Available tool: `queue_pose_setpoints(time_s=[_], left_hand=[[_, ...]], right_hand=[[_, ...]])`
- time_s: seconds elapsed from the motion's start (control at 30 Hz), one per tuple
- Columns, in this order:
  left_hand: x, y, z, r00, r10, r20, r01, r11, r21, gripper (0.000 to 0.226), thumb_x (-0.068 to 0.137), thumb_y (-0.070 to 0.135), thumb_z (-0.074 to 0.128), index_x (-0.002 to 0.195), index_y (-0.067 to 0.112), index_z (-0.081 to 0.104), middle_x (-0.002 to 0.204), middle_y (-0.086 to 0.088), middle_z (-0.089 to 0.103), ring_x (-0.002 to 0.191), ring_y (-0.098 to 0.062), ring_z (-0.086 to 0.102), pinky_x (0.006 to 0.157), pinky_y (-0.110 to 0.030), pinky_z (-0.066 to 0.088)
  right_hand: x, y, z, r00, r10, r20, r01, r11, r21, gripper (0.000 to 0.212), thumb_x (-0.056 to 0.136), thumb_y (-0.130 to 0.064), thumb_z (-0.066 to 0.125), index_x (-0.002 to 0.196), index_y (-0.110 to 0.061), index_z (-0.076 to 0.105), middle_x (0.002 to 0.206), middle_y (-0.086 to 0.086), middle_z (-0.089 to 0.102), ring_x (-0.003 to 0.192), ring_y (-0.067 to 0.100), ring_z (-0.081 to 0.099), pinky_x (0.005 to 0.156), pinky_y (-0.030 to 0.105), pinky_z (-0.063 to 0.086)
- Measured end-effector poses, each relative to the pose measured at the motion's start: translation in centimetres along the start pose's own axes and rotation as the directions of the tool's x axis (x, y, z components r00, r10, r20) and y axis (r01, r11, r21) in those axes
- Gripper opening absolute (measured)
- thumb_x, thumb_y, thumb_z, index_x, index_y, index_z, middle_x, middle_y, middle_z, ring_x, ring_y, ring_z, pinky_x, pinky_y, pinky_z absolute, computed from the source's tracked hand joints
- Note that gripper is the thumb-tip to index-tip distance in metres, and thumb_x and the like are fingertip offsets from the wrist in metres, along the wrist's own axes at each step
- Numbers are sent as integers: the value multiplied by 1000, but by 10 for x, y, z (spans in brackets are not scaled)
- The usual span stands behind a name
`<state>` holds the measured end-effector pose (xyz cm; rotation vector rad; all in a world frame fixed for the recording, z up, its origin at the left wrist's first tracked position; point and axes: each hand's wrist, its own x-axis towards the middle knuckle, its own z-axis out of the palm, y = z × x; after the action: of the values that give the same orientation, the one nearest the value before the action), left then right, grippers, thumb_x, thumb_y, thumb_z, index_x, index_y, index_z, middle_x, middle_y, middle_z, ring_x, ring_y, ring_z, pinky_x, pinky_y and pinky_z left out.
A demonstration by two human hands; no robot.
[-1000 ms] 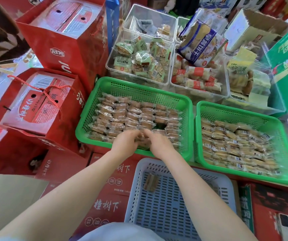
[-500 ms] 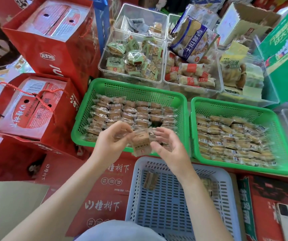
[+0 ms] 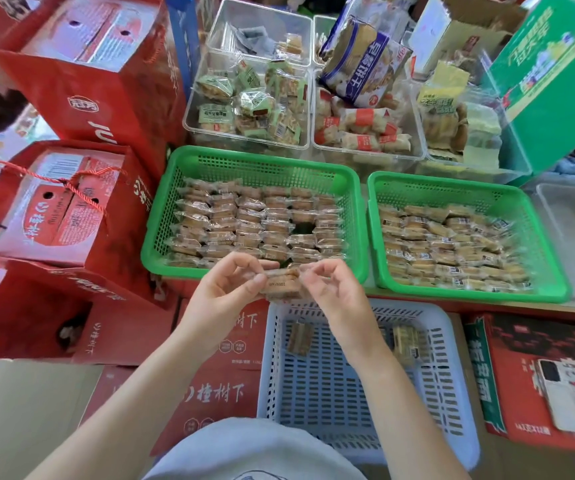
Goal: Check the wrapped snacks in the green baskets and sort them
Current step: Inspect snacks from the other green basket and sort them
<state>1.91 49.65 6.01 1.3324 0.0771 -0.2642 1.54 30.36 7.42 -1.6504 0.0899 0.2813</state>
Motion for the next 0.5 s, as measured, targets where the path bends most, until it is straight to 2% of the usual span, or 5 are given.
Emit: queue_pose_setpoints(time_s=[0.07, 0.17, 0.3, 0.4, 0.5], left_hand=[[-6, -1, -2, 1000, 10, 4, -10, 1000, 21, 3, 88, 17, 66, 90, 19, 66, 120, -8, 72, 108, -32, 70, 92, -39, 56], [-13, -1, -4, 1000, -7, 2, 7, 1000, -7, 6, 89, 17, 70, 87, 23, 68, 121, -7, 72, 110, -30, 69, 87, -31, 57], [-21, -2, -8, 996, -83, 35, 87, 990, -113, 13, 81, 31, 78, 85, 23, 68, 124, -10, 70, 110, -30, 70, 90, -34, 58], [-23, -5, -6, 990, -138, 15, 138, 980, -144, 16, 90, 23, 75, 91, 14, 62, 110, -12, 73, 104, -30, 71, 85, -40, 59], [-17, -11, 1, 976, -211, -51, 205, 973, -104, 10, 96, 16, 63, 98, 8, 58, 94, -6, 76, 93, -24, 73, 75, -37, 61]], right_hand=[[-5, 1, 4, 1000, -3, -7, 3, 999, -32, 9, 99, -22, 61, 93, -15, 61, 94, -4, 67, 83, 6, 64, 76, 19, 49], [-10, 5, 10, 1000, -13, 0, 13, 999, 52, 13, 99, -12, 60, 87, -17, 62, 103, -4, 69, 99, 20, 68, 86, 29, 53], [-18, 8, 14, 999, -43, -27, 48, 974, 223, 11, 94, -22, 59, 87, -14, 60, 117, 2, 66, 108, 18, 67, 90, 30, 53], [-24, 16, 15, 1000, -10, -19, 14, 982, 186, 18, 93, -28, 62, 96, -12, 56, 111, 4, 69, 106, 21, 67, 93, 35, 55], [-25, 27, 11, 995, 95, 26, -94, 994, -47, 35, 87, -33, 74, 115, -22, 55, 113, -2, 69, 105, 8, 66, 90, 24, 53]])
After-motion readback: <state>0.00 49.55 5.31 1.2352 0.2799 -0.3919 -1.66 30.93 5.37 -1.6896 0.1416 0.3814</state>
